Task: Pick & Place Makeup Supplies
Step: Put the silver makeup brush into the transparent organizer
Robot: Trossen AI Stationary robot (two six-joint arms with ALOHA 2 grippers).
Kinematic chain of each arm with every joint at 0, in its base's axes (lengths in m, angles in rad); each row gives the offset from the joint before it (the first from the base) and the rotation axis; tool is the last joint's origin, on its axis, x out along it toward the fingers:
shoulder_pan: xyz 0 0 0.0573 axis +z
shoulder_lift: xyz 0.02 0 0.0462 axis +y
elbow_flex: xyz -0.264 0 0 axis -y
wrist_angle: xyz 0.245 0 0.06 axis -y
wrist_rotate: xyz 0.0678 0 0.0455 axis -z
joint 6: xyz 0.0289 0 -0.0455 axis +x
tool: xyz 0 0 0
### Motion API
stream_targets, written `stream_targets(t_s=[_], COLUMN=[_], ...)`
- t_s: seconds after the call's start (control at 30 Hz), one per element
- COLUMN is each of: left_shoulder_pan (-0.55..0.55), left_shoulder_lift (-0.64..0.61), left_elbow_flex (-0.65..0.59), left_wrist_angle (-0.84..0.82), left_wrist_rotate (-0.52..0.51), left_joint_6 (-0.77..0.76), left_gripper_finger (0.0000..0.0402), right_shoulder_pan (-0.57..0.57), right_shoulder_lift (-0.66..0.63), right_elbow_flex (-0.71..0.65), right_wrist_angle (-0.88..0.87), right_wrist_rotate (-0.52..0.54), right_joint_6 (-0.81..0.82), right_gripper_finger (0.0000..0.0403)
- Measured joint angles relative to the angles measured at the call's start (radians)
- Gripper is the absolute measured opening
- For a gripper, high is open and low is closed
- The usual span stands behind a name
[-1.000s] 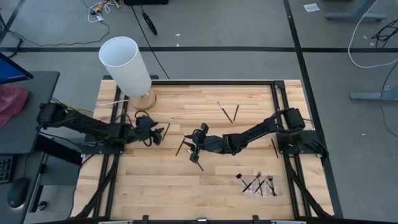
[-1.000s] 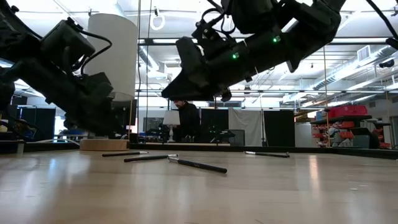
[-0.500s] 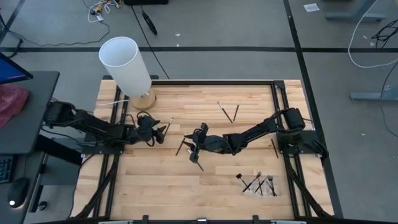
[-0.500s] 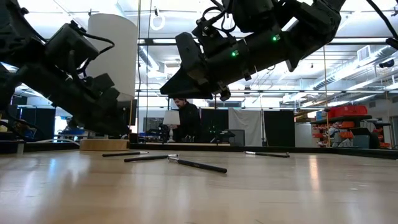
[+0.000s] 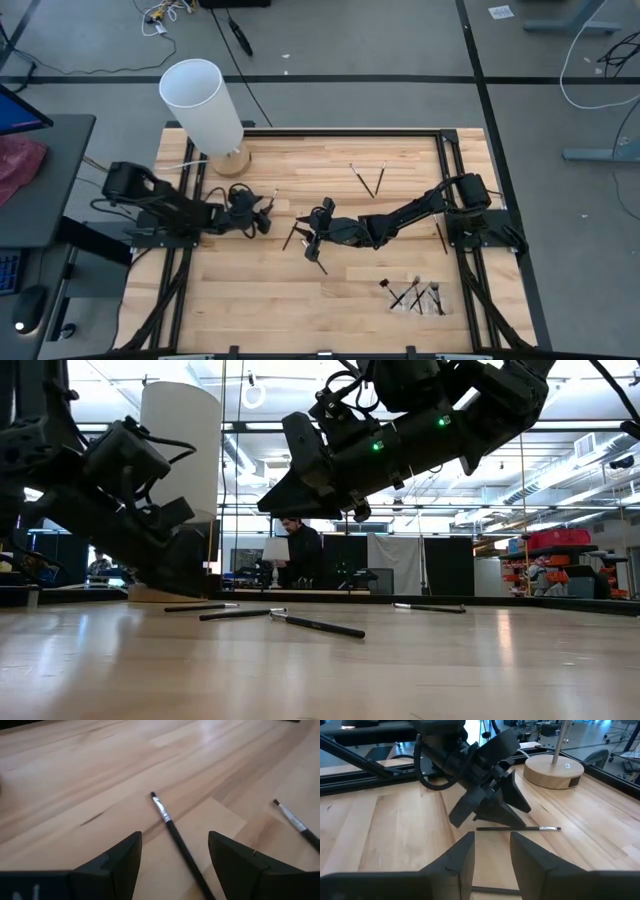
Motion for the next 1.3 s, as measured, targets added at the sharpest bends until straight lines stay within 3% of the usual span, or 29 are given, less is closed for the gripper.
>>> stream_targets(t_s=[0.27, 0.47, 1.3], left_shoulder_pan=[0.06, 0.064, 0.066], left_shoulder_lift=[0.141, 0.23, 0.237], left_elbow_flex=[0.026, 0.083, 0.028], left_wrist_angle=[0.075, 0.084, 0.154], left_wrist_rotate=[-0.003, -0.01, 0.162], left_joint_6=[-0.001, 0.053, 0.113], left_gripper_finger=[0.0226, 0.0186, 0.0014], right_shoulder_pan=[0.0, 0.0, 0.009], right_shoulder_lift=[0.0, 0.0, -0.001], right_elbow_flex=[0.0, 0.0, 0.0], right_wrist_angle=[0.0, -0.002, -0.024], right_wrist_rotate=[0.0, 0.0, 0.0], right_joint_6=[0.0, 0.0, 0.033], right_gripper_finger=[0.0126, 0.0126, 0.0126])
